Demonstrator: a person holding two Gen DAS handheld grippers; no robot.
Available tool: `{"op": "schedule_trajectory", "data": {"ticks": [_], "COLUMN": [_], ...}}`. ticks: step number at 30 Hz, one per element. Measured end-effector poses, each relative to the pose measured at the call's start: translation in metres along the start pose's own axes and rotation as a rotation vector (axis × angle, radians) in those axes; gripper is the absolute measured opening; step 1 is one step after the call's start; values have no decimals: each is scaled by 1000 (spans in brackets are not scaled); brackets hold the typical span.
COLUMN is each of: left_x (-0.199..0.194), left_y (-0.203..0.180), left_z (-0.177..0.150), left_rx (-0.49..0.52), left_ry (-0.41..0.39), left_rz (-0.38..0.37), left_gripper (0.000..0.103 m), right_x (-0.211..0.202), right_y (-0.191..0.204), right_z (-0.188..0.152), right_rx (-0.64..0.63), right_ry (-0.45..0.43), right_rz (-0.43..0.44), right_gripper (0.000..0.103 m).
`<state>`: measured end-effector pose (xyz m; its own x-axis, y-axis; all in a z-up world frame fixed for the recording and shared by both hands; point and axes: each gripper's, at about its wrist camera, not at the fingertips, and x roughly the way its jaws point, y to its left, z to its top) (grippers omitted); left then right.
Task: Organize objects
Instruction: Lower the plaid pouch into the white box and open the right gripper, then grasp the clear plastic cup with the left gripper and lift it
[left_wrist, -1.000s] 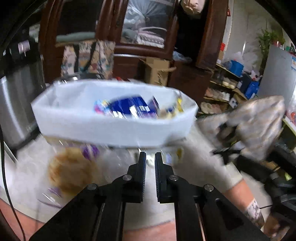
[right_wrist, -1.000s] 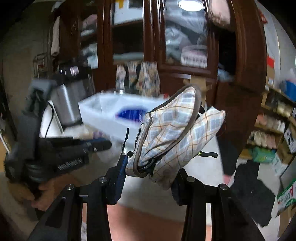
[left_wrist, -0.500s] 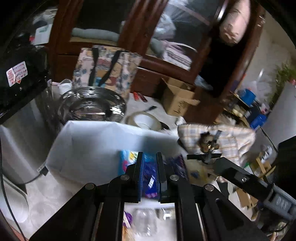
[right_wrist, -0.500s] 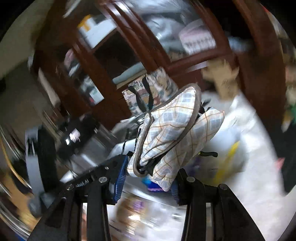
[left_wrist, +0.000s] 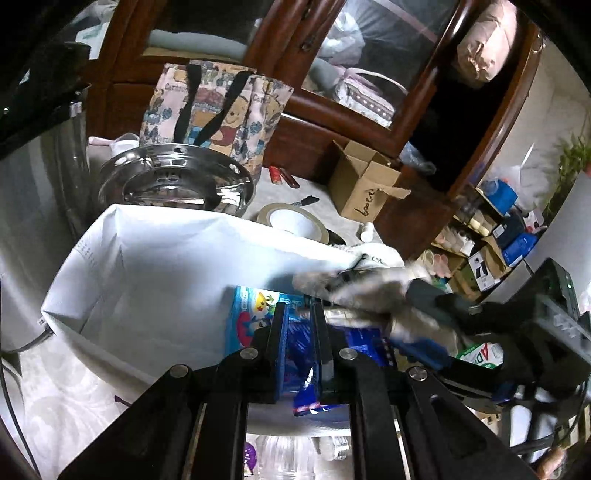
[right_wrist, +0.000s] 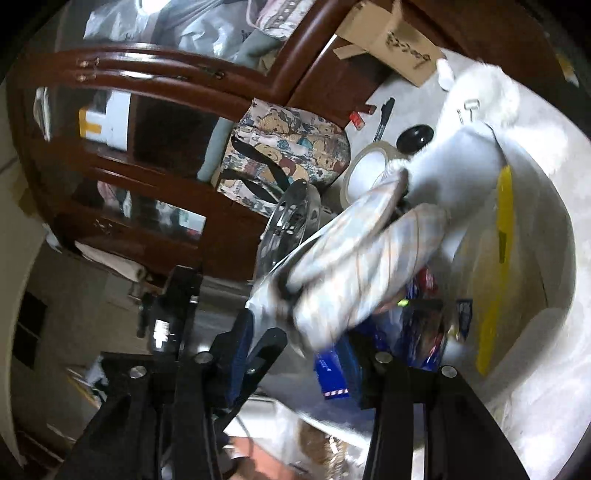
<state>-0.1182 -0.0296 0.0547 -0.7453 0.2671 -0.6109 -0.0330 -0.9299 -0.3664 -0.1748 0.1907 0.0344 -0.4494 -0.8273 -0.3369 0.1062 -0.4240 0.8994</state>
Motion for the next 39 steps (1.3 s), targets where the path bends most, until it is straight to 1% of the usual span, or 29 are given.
{"op": "schedule_trajectory", "data": {"ticks": [1, 2, 3, 4, 6, 7, 11, 13, 18, 21, 22, 24, 25, 28, 29, 30, 32, 35, 37, 38, 39], "left_x": [-2, -3, -3, -3, -3, -3, -11, -16, -31, -37, -37, -36, -34, -29, -29, -30, -31, -31, -31, -30, -30], "left_y": [0, 1, 2, 2, 3, 2, -5, -11, -25, -27, -26, -22, -21, -16, -14, -11, -7, -9, -14, -17, -19], "left_z": [-1, -2, -3, -3, -5, -6, -12, -16, -37, -57, -63, -77, -84, -97, -100, -102, -104, -104, -106, -107, -109], "left_rx": [2, 4, 4, 2, -2, 1, 29, 49, 99, 111, 108, 99, 104, 113, 104, 90, 70, 75, 97, 112, 123], "left_ry": [-6, -12, -12, -8, -5, -4, -12, -13, -18, -14, -8, 4, 9, 38, 40, 46, 56, 55, 55, 56, 57], "left_rz": [3, 6, 8, 10, 10, 11, 6, 5, -13, -23, -27, -28, -21, 42, 34, 10, -16, -12, -28, -31, -27], "left_gripper": [10, 10, 10, 10, 10, 10, 10, 10, 10, 10, 10, 10, 10, 10, 10, 13, 19, 25, 32, 38, 40], "right_x": [-4, -8, -11, -17, -25, -29, -37, -40, -54, -60, -63, -66, -67, -71, -72, -73, -73, -70, -64, -62, -60], "right_y": [-1, -1, 1, 1, 2, 2, 1, 2, 12, 11, 7, -1, -6, -18, -19, -18, -14, -13, -15, -15, -16], "right_z": [-1, -2, -3, -6, -9, -11, -15, -17, -32, -49, -56, -66, -71, -81, -84, -86, -90, -95, -98, -98, -98], "right_rx": [16, 24, 27, 31, 36, 35, 27, 10, -124, -225, -254, -286, -290, -300, -311, -326, -347, -367, -364, -359, -353], "right_ry": [-2, 2, 8, 16, 6, -2, 10, 7, -24, -30, -38, -47, -52, -89, -107, -128, -154, -147, -120, -111, -102], "right_rz": [28, 53, 73, 84, 94, 103, 125, 109, 36, -28, -66, -118, -155, -254, -298, -336, -368, -352, -353, -354, -356], "right_gripper": [54, 57, 63, 77, 82, 82, 82, 82, 82, 82, 82, 82, 82, 82, 82, 82, 82, 82, 82, 82, 82]}}
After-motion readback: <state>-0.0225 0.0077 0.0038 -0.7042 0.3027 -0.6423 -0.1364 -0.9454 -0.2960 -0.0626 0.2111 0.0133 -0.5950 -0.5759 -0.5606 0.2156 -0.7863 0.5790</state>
